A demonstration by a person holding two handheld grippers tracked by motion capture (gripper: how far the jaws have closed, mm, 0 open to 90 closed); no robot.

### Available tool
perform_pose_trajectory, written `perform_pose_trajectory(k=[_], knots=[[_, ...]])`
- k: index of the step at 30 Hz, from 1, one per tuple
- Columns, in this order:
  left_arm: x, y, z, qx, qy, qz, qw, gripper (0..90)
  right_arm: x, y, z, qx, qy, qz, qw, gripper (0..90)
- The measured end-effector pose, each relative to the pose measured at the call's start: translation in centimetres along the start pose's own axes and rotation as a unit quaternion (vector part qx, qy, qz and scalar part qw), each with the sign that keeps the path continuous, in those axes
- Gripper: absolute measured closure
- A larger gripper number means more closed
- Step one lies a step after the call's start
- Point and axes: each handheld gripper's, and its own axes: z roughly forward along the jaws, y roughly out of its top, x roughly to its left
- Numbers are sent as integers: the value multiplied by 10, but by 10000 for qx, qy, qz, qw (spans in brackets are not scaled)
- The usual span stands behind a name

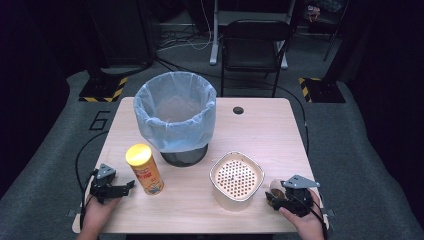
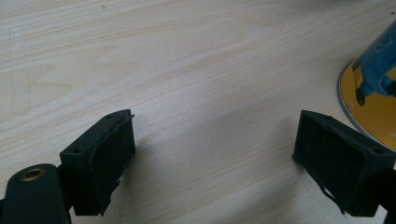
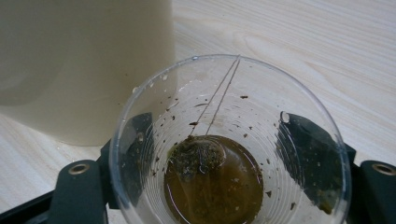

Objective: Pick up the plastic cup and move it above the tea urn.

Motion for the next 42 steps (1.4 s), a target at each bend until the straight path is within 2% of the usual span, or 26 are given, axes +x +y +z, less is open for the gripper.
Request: perform_pose_trajectory(k=[3,7,12,17,20,25,30,36,42], knots=[[0,0,-1,42,-18,13,10000,122,1,3,-4,-63,66,17,10000,289],[0,0,0,5,0,6,10000,122,1,14,-12,-42,88,-261,9996,298],[0,0,0,25,-14,4,10000,122,-10,36,-25,-61,11,-573,9983,320],[-1,0,0,9,-40,10,10000,122,-22,65,-36,-91,-195,-1052,9942,328],[-1,0,-1,56,-84,-10,9999,122,-30,82,-38,-264,-158,-1272,9914,330],[0,0,-1,61,-73,39,9999,122,-43,103,-32,-391,32,-1221,9917,331],[0,1,-1,59,-77,31,9999,122,-51,118,-20,-359,154,-1265,9912,335],[0,1,-1,63,-78,36,9999,122,-52,128,-13,-448,209,-1252,9909,337],[0,1,-1,61,-86,32,9999,122,-48,138,-2,-424,258,-1466,9879,339]])
